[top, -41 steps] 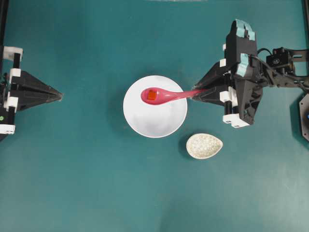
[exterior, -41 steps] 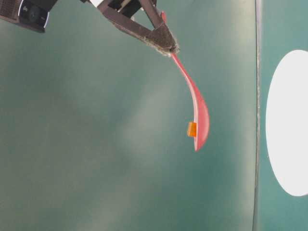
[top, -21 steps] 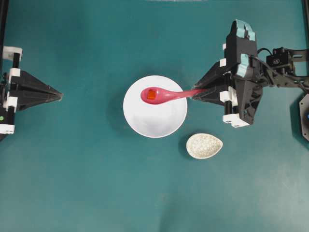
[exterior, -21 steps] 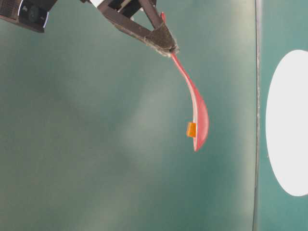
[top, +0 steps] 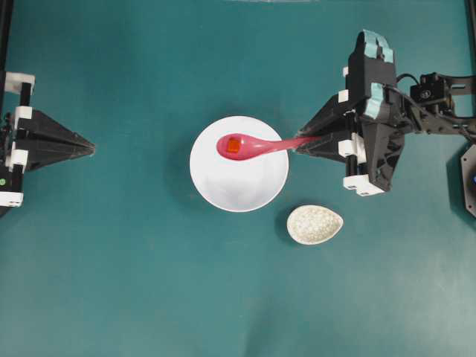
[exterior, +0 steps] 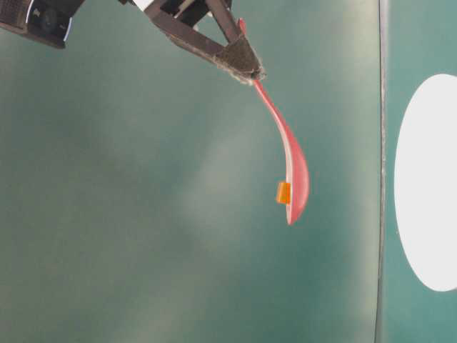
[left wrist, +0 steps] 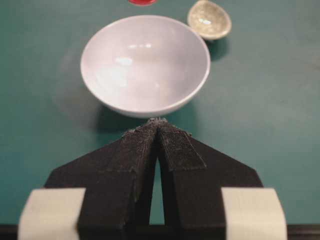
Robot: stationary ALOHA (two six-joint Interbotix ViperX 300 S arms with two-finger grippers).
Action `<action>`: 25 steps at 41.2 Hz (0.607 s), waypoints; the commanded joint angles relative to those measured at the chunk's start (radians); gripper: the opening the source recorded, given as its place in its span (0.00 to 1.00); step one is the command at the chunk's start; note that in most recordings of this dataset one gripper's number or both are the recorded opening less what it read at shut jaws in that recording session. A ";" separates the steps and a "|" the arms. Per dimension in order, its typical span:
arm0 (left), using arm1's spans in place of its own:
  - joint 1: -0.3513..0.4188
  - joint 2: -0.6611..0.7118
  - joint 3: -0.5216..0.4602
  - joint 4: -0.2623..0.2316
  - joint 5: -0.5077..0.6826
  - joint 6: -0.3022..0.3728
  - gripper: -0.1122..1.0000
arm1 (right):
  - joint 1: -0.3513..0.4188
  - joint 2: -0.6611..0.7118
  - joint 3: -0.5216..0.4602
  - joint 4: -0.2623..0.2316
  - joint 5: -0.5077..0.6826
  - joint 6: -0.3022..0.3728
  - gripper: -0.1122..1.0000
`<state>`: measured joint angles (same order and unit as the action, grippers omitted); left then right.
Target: Grip the spoon and scoop the red block from the bowl with right arm.
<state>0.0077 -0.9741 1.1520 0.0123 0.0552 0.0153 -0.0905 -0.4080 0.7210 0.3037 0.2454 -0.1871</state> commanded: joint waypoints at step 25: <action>0.002 0.009 -0.023 0.002 -0.003 -0.002 0.10 | 0.002 -0.020 -0.029 0.000 -0.011 0.000 0.32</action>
<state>0.0077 -0.9725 1.1520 0.0123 0.0552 0.0153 -0.0905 -0.4080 0.7194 0.3053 0.2454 -0.1871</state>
